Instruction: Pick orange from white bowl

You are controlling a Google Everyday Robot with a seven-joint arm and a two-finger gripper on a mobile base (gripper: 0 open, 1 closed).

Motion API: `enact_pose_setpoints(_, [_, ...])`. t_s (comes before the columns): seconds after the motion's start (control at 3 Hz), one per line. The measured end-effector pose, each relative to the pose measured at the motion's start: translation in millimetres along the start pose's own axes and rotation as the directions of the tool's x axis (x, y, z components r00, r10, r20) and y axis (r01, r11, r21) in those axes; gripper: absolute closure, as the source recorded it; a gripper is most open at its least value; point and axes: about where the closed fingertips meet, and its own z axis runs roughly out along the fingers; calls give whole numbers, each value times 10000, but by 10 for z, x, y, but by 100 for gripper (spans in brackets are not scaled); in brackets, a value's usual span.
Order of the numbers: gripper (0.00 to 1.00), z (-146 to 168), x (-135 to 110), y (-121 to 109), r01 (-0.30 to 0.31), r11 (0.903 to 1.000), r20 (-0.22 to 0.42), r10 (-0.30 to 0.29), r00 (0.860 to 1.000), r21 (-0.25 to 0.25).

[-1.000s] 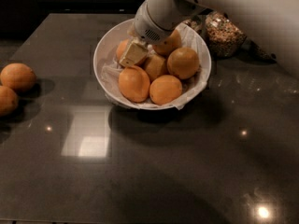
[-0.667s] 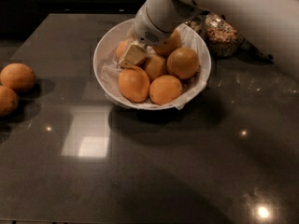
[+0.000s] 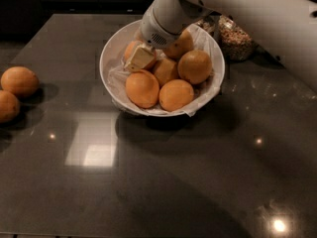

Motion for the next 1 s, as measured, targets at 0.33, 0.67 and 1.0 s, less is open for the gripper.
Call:
enact_pose_setpoints(0.33, [33,62,17,-23,5,10000,-86,-6,10000,-73])
enact_pose_setpoints(0.67, [32,85,19,-42,-34,10000,-160,32,9999,-89])
enact_pose_setpoints(1.0, [33,93,18,-54,-77,9999,-201,75,9998,-82])
